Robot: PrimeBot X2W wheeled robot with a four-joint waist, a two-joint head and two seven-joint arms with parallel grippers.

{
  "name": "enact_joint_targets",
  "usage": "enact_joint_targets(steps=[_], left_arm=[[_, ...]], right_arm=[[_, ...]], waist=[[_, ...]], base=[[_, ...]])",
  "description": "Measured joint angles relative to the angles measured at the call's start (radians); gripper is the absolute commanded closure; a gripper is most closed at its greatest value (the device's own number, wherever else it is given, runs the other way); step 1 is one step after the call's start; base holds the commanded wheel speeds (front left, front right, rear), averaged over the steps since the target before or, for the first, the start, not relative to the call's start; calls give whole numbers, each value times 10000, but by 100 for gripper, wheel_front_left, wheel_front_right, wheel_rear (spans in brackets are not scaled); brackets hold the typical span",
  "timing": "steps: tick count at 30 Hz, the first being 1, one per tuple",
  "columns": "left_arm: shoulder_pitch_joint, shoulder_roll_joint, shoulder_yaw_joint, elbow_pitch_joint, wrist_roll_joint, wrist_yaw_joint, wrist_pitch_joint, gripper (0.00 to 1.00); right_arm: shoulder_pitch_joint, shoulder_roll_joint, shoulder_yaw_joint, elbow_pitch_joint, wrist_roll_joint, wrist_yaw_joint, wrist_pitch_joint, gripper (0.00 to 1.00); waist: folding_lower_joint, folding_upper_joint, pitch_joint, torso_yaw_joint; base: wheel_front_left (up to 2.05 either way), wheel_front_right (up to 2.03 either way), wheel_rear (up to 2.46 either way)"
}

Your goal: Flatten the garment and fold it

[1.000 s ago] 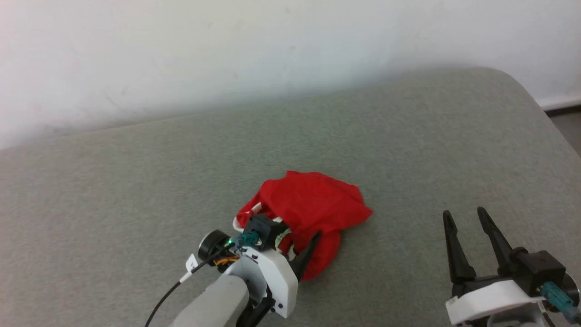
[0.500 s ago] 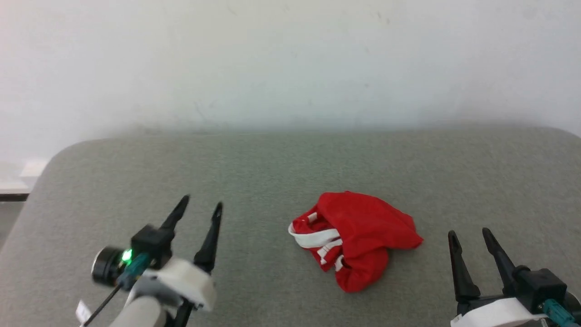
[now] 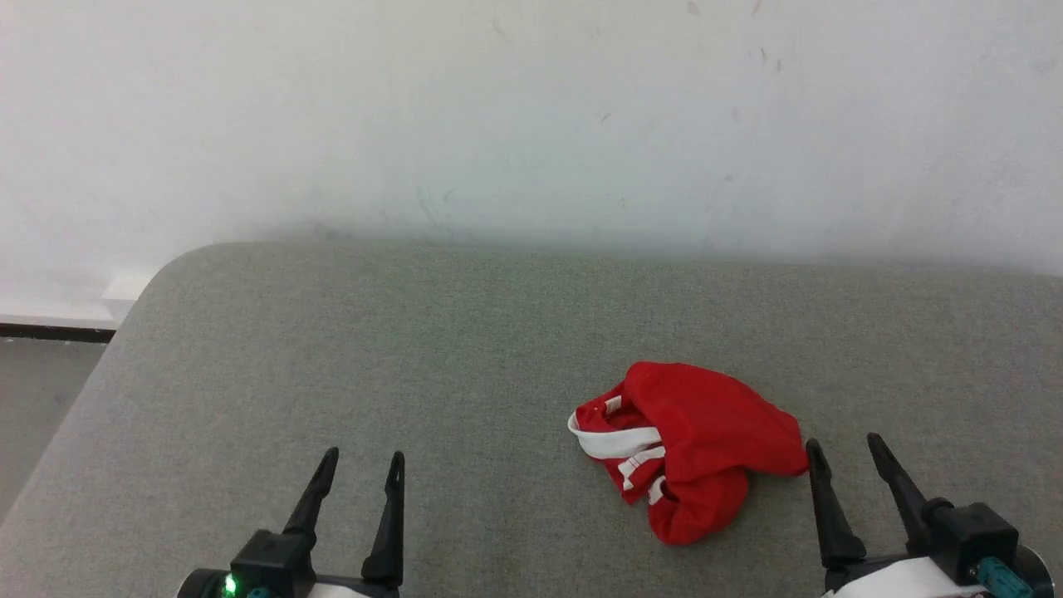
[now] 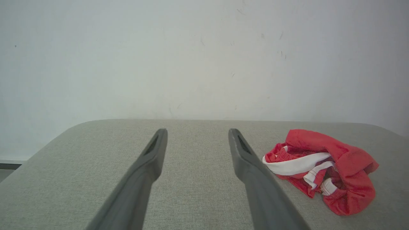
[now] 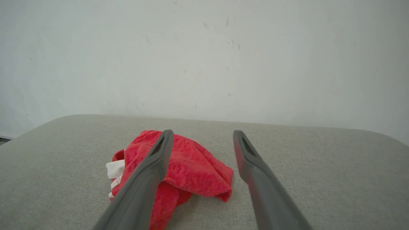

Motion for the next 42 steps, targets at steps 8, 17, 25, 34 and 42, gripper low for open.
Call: enact_joint_targets(steps=[8, 17, 25, 34, 42], left_arm=[[8, -548, 596, -169, 600, -520, 0, 0], [-220, -1135, 646, 159, 1110, -1106, 0, 0], [-515, -1611, 650, 575, 1429, -1615, 0, 0], [-591, -1958, 821, 982, 1641, -1908, 2, 0], [-463, -2063, 1133, 1120, 1753, -2165, 0, 0]], right_arm=[[-61, -15, 558, 102, -38, -10, 591, 0], [-1222, -635, 2775, -194, 207, -8, 5841, 0], [-2126, -1383, 3260, 345, 240, -10, 8989, 0], [-2304, -1306, 2941, 729, 422, -10, 9507, 100], [-1279, -1135, 1402, -1137, 1406, -10, 9043, 100]], waist=[[1, 0, 315, -58], [2, 0, 901, 236], [3, -1, 1233, 970], [2, -2, 1436, 1367], [1, -1, 1289, 605]], base=[[0, 0, 0], [0, 0, 0], [0, 0, 0], [0, 0, 0], [0, 0, 0]])
